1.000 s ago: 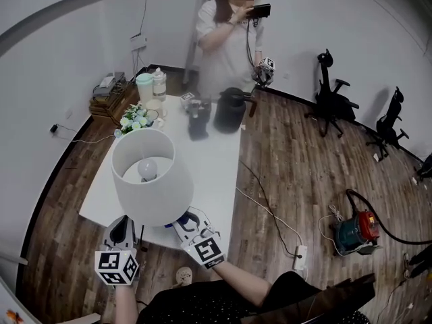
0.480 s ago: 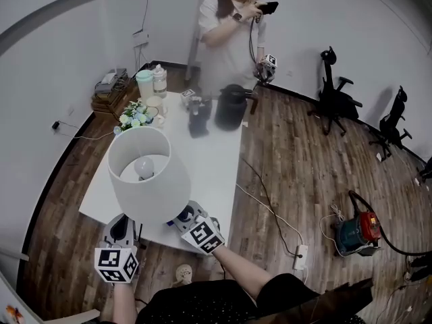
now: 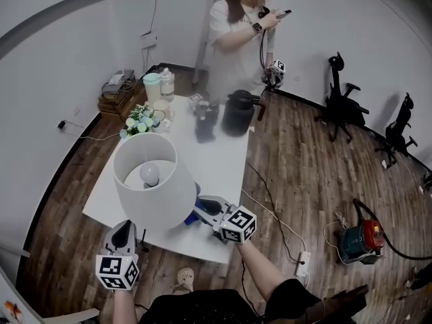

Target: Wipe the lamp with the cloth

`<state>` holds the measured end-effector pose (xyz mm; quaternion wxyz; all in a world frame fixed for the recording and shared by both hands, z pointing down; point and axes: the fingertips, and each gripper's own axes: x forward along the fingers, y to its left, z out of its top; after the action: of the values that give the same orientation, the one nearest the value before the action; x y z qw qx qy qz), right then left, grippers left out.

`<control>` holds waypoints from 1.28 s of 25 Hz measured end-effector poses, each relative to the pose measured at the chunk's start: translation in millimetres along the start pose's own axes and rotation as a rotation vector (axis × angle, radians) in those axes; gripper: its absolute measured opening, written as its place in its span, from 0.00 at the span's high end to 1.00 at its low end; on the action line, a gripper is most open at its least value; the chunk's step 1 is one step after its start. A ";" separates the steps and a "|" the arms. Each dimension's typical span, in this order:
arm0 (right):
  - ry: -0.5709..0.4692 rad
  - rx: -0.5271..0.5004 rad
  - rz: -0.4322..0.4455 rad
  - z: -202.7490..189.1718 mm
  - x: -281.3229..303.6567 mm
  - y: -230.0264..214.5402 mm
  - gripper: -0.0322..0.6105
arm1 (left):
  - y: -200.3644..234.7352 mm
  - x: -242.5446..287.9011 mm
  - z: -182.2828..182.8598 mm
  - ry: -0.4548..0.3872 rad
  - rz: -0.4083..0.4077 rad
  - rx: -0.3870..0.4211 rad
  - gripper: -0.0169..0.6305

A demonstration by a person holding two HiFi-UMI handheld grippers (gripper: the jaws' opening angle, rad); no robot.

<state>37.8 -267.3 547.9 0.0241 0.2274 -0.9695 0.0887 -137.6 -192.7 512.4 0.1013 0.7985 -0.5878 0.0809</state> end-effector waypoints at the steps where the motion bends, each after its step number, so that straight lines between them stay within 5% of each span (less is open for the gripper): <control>1: -0.041 0.022 0.036 15.2 -0.5 -9.3 0.83 | 1.4 -0.6 -0.3 0.004 0.003 0.003 0.95; 8: -0.047 0.062 0.242 34.8 48.7 -39.9 0.83 | 17.8 -6.9 -5.1 0.034 0.034 0.010 0.96; 14: -0.045 0.181 0.539 28.2 87.4 -16.5 0.83 | 35.1 -3.3 -10.0 0.047 0.054 0.006 0.96; 17: 0.007 0.180 0.615 14.8 97.5 -4.1 0.83 | 41.3 0.1 -12.1 0.049 0.054 0.007 0.95; 25: 0.274 -0.009 0.530 -36.5 108.8 -11.2 0.83 | 38.5 12.3 -16.3 0.055 0.012 0.007 0.96; 32: 0.469 -0.237 0.194 -60.1 103.6 -51.8 0.83 | 34.9 17.0 -16.9 0.055 -0.014 0.017 0.96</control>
<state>-31.5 -347.1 624.3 0.2656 0.1025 -0.9582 0.0267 -166.1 -214.0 535.3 0.1113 0.8010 -0.5784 0.1070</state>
